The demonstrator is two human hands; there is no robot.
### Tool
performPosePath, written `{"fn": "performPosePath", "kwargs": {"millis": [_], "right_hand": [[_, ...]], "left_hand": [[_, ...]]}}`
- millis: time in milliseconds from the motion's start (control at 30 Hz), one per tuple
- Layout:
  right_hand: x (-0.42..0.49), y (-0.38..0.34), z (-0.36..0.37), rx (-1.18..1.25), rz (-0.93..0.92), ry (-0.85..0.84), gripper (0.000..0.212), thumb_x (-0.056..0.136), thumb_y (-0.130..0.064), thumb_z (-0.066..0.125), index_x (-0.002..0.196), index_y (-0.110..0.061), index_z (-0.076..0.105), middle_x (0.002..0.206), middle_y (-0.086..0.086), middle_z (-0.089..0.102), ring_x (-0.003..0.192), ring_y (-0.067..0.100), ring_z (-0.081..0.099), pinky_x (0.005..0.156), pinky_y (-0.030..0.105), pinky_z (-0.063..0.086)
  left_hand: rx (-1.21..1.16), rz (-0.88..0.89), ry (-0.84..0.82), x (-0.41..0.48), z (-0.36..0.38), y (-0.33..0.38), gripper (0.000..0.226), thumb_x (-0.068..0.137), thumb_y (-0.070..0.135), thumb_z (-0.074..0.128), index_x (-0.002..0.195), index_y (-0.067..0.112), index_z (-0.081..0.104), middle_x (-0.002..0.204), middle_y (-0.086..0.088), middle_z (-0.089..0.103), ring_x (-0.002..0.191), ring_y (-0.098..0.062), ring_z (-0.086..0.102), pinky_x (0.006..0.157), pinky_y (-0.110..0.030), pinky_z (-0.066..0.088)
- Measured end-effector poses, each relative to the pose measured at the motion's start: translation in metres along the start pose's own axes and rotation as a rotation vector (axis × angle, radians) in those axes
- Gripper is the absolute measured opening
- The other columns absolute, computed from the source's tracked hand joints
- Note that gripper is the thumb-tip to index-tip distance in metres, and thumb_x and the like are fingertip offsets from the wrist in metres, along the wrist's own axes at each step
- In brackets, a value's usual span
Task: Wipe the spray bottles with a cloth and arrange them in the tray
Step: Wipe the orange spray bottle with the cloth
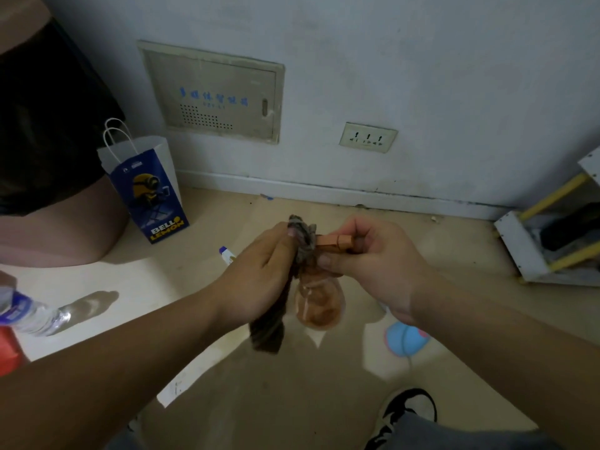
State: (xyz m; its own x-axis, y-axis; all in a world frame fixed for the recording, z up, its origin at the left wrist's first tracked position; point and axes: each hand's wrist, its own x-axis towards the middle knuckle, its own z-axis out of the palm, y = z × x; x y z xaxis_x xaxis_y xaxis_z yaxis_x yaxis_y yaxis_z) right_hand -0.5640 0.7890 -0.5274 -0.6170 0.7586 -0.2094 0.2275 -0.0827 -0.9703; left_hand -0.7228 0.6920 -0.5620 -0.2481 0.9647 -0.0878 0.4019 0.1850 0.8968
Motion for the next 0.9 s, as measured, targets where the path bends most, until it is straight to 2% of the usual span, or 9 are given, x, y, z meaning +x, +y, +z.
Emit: {"fn": "performPosePath", "kwargs": {"millis": [67, 133, 200, 333, 467, 567, 700, 833, 900], "right_hand": [[0.003, 0.002, -0.001, -0.009, 0.014, -0.016, 0.029, 0.076, 0.018, 0.076, 0.080, -0.006, 0.060, 0.078, 0.012, 0.075, 0.071, 0.021, 0.073, 0.067, 0.031, 0.060], [0.004, 0.002, 0.000, -0.091, 0.001, -0.042, 0.031, 0.074, 0.016, 0.078, 0.078, -0.009, 0.059, 0.068, 0.003, 0.071, 0.063, 0.013, 0.067, 0.061, 0.025, 0.055], [0.006, 0.001, 0.004, -0.169, -0.026, -0.049, 0.031, 0.074, 0.013, 0.080, 0.076, -0.010, 0.059, 0.063, -0.002, 0.066, 0.058, 0.007, 0.060, 0.056, 0.020, 0.050], [0.011, -0.002, 0.014, -0.162, -0.021, -0.063, 0.028, 0.076, 0.013, 0.078, 0.081, -0.006, 0.058, 0.070, 0.007, 0.067, 0.064, 0.012, 0.063, 0.060, 0.023, 0.053], [0.016, -0.006, 0.018, -0.089, 0.024, -0.104, 0.026, 0.078, 0.014, 0.076, 0.084, -0.003, 0.058, 0.067, 0.006, 0.070, 0.062, 0.014, 0.066, 0.060, 0.027, 0.055], [0.017, -0.005, 0.018, -0.088, 0.036, -0.121, 0.028, 0.078, 0.015, 0.076, 0.082, -0.004, 0.057, 0.068, 0.006, 0.072, 0.063, 0.015, 0.069, 0.060, 0.027, 0.055], [0.019, -0.005, 0.012, -0.067, 0.027, -0.107, 0.028, 0.076, 0.017, 0.076, 0.084, -0.003, 0.058, 0.078, 0.014, 0.076, 0.071, 0.018, 0.074, 0.064, 0.025, 0.056], [0.023, -0.006, 0.012, -0.112, -0.009, -0.093, 0.029, 0.076, 0.015, 0.078, 0.082, -0.006, 0.059, 0.076, 0.009, 0.077, 0.075, 0.017, 0.075, 0.068, 0.025, 0.057], [0.023, -0.006, 0.017, -0.127, -0.019, -0.103, 0.027, 0.077, 0.013, 0.078, 0.084, -0.006, 0.060, 0.075, 0.009, 0.076, 0.073, 0.018, 0.075, 0.068, 0.028, 0.058]], "left_hand": [[0.084, -0.020, 0.060, -0.001, 0.003, 0.003, 0.038, 0.109, 0.044, 0.028, 0.095, 0.021, 0.054, 0.091, -0.001, 0.060, 0.082, -0.017, 0.058, 0.073, -0.034, 0.045], [0.197, 0.026, 0.104, -0.005, 0.007, 0.007, 0.034, 0.107, 0.046, 0.031, 0.090, 0.023, 0.051, 0.083, 0.003, 0.057, 0.074, -0.013, 0.056, 0.066, -0.036, 0.044], [0.176, 0.045, 0.148, -0.008, 0.006, 0.008, 0.034, 0.106, 0.047, 0.034, 0.090, 0.022, 0.050, 0.078, 0.003, 0.059, 0.067, -0.011, 0.057, 0.062, -0.037, 0.044], [-0.087, -0.078, 0.185, -0.005, -0.005, 0.003, 0.036, 0.108, 0.043, 0.042, 0.094, 0.012, 0.056, 0.079, -0.002, 0.061, 0.070, -0.017, 0.057, 0.073, -0.044, 0.050], [-0.261, -0.219, 0.204, -0.004, -0.018, 0.003, 0.035, 0.108, 0.036, 0.046, 0.098, 0.007, 0.062, 0.090, -0.020, 0.066, 0.079, -0.033, 0.066, 0.080, -0.055, 0.057], [-0.216, -0.333, 0.226, -0.004, -0.030, -0.010, 0.035, 0.110, 0.034, 0.043, 0.096, 0.010, 0.064, 0.090, -0.016, 0.066, 0.080, -0.031, 0.065, 0.075, -0.044, 0.056], [-0.360, -0.461, 0.267, -0.011, -0.043, -0.022, 0.035, 0.110, 0.036, 0.043, 0.097, 0.014, 0.067, 0.092, -0.011, 0.068, 0.083, -0.025, 0.065, 0.079, -0.036, 0.053], [-0.411, -0.301, 0.286, -0.015, -0.053, -0.015, 0.035, 0.110, 0.041, 0.040, 0.097, 0.024, 0.068, 0.093, 0.000, 0.076, 0.091, -0.022, 0.074, 0.085, -0.037, 0.059], [-0.358, -0.157, 0.268, -0.018, -0.054, -0.006, 0.034, 0.112, 0.038, 0.035, 0.100, 0.026, 0.065, 0.088, 0.012, 0.075, 0.083, -0.006, 0.073, 0.077, -0.025, 0.059]]}}
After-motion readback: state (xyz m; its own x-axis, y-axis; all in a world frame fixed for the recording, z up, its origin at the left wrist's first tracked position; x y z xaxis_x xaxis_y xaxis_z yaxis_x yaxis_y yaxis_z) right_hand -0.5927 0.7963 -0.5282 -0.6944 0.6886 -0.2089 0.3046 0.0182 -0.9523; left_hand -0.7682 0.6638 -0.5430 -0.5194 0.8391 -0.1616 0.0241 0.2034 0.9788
